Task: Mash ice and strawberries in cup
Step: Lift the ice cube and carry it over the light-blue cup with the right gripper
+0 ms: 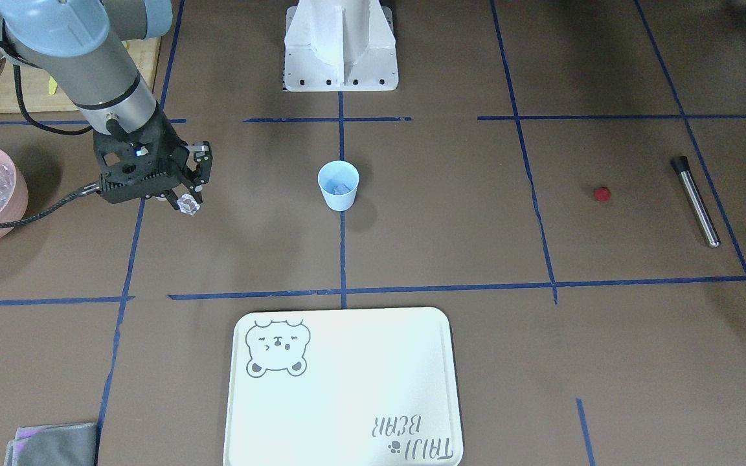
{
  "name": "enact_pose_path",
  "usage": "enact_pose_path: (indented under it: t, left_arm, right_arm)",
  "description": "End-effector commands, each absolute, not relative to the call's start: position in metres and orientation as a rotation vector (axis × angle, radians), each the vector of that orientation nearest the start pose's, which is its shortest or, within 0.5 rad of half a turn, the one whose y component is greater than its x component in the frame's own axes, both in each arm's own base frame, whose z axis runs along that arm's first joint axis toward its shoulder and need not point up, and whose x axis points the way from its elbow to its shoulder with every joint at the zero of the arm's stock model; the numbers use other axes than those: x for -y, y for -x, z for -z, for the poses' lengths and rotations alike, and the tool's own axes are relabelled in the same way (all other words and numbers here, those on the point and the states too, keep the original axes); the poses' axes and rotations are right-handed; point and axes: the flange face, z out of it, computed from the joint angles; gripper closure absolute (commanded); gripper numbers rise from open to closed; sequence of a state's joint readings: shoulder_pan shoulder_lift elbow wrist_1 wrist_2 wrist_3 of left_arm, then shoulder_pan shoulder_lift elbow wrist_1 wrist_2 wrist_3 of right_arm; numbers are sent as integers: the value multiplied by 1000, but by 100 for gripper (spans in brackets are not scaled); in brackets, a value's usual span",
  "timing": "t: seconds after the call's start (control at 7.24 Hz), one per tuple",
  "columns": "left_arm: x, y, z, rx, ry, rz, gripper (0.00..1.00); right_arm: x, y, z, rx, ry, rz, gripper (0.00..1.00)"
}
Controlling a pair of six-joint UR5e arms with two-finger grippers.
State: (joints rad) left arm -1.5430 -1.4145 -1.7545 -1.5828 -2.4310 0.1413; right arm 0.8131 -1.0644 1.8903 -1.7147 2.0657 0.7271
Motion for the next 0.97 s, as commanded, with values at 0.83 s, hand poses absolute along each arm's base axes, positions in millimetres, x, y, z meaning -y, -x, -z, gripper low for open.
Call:
enact_pose_path:
  t: [0.83]
  left_arm:
    - [407,43,-633,-904,-70,-167,0]
  right_arm:
    - [502,323,-259,718,-139,226,93]
